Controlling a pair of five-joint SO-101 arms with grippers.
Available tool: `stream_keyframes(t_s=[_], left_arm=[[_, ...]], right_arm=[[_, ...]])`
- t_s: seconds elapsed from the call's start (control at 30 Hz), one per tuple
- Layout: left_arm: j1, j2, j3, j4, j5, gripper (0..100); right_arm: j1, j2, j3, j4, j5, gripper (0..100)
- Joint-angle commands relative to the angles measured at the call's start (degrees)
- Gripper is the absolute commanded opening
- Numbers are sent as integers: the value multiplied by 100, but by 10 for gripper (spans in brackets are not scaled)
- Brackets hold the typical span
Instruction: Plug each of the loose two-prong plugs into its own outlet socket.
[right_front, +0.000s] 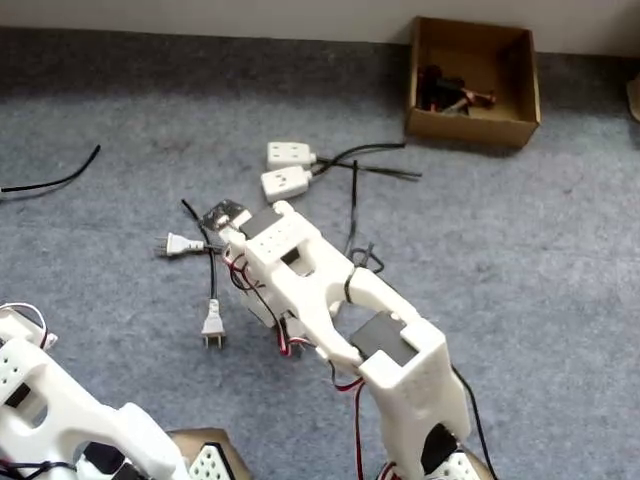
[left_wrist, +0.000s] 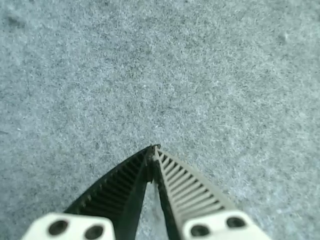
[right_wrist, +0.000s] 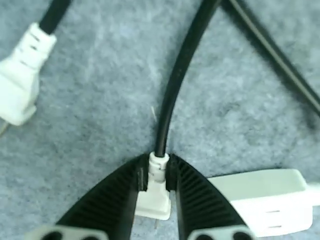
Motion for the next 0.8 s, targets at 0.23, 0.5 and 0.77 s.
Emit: stream_keyframes(t_s=[0.23, 0.5, 0.77], left_arm=[[119, -136, -40, -79, 44, 7], [119, -136, -40, -70, 44, 7], [75, -136, -40, -79, 44, 7]], right_arm=[[75, 13, -66, 145, -1143, 52], [57, -31, -75, 145, -1354, 52], [277, -22, -558, 365, -1354, 53]])
